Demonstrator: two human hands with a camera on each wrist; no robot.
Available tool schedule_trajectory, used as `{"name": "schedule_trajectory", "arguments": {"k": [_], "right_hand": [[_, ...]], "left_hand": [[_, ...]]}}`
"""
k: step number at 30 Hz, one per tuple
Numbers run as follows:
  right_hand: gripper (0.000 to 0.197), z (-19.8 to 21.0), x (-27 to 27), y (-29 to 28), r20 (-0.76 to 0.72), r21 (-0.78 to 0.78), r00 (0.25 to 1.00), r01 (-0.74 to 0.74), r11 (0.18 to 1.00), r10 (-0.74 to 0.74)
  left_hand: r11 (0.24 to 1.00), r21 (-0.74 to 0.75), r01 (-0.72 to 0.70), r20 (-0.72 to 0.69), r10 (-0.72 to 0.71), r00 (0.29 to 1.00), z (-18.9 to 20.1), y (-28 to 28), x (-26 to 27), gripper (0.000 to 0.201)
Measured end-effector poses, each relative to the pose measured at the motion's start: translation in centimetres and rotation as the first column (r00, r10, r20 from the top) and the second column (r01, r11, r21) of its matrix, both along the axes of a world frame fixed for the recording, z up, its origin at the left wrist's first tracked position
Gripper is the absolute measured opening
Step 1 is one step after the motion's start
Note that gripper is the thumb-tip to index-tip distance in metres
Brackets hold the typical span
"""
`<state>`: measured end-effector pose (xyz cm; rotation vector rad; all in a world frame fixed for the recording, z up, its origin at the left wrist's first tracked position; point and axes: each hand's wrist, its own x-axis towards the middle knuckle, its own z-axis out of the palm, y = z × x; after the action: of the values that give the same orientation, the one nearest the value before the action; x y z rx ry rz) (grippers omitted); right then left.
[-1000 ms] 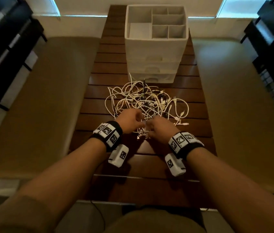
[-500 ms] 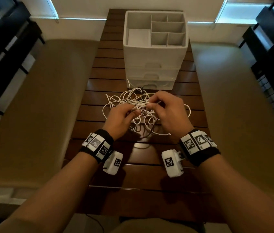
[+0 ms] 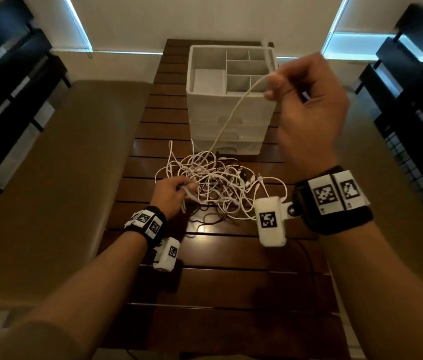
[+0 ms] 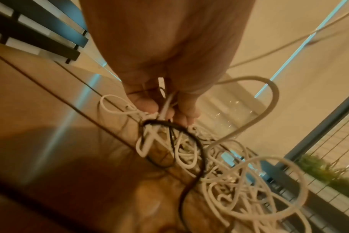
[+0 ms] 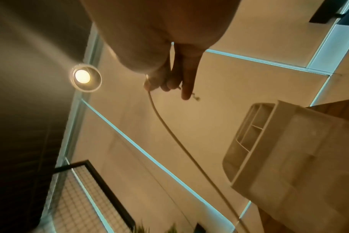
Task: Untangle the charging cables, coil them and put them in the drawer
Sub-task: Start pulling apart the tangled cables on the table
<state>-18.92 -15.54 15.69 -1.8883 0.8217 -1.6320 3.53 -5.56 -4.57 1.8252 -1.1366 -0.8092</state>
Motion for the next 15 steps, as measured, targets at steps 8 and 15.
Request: {"name": "schedule_trajectory", "arguments": {"k": [8,15], "right_hand": [[0.009,-7.7,-2.4,-2.3,-0.698,0.231,0.708,0.087,0.969,0.103],[0.014,-8.7,-1.3,-0.9,-0.500,0.341,0.866,0.170,0.925,0.025]], "left_hand": [[0.904,0.279,0.324,0.058,-0.352,0.934,4.6,-0.9,1.2,0.029],[0.865,0.198,0.462,0.125,-0.490,0.863,8.1,-1.0,-3.0,0.080]]}}
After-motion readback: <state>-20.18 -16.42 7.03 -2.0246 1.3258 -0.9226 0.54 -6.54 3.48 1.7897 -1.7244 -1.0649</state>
